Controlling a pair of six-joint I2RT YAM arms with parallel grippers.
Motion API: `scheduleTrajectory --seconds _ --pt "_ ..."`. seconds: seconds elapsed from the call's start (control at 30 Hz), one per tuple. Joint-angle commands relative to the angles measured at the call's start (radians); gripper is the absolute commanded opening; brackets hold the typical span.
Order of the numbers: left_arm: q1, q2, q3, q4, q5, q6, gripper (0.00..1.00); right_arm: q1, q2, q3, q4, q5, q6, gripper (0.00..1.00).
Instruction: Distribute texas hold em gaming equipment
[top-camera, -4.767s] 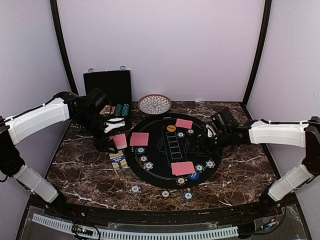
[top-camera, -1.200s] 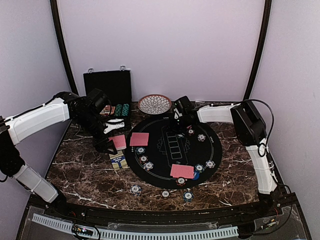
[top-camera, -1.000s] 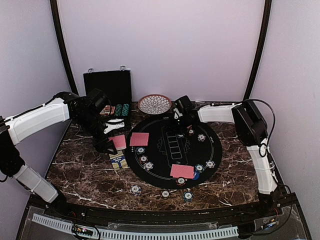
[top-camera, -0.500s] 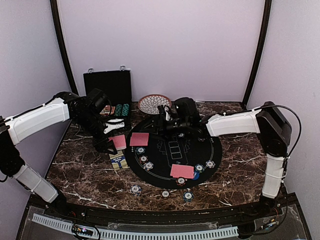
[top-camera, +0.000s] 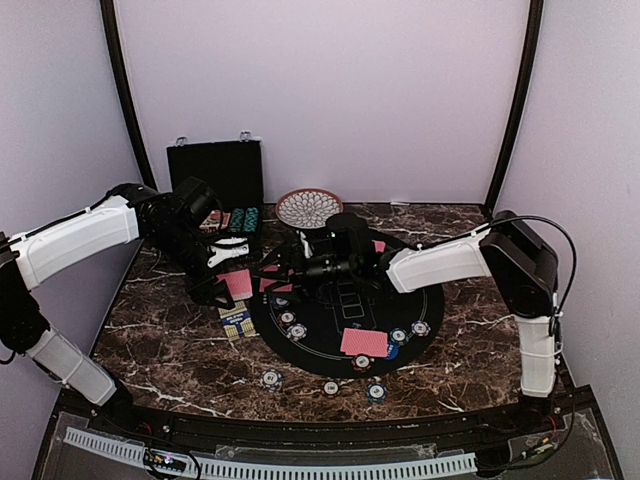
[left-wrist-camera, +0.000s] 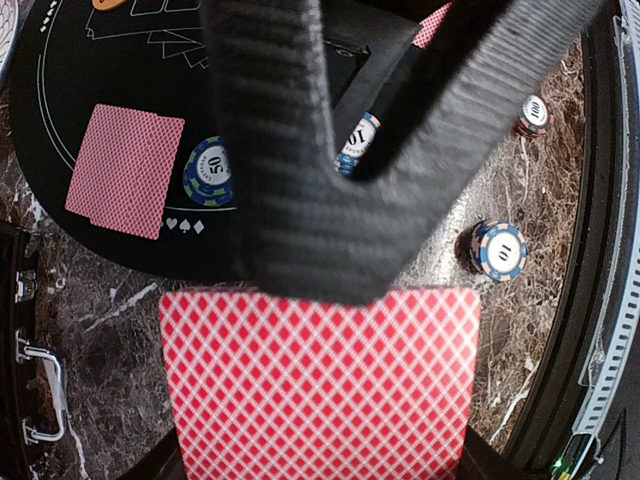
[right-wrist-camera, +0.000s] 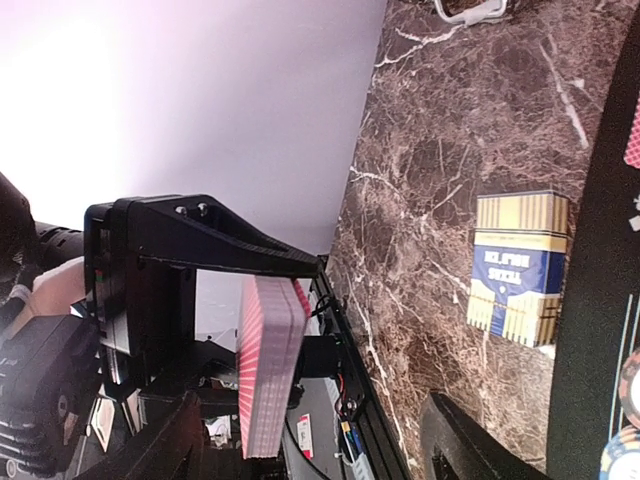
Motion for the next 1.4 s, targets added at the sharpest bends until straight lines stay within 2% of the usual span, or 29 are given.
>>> scheduleTrajectory --seconds 0.0,0.73,1.0,1.37 --pt "-0.003 -0.032 0.02 -0.013 0.022 0.007 0.0 0.019 0.029 0.061 0.075 -0.031 0.035 0.75" --pt "-0.003 -0.037 0.015 -0.016 0.028 0.007 0.0 0.075 0.195 0.26 -0.003 -0.093 0.071 0.74" --pt "-0.003 -0.041 0.012 -0.016 0.03 0.009 0.0 0.038 0.182 0.19 -0.017 -0.065 0.079 0.67" --pt "-0.003 -0.039 0.011 -0.014 0.033 0.008 0.0 -0.006 0.085 0.081 -0.09 -0.031 0.001 0.62"
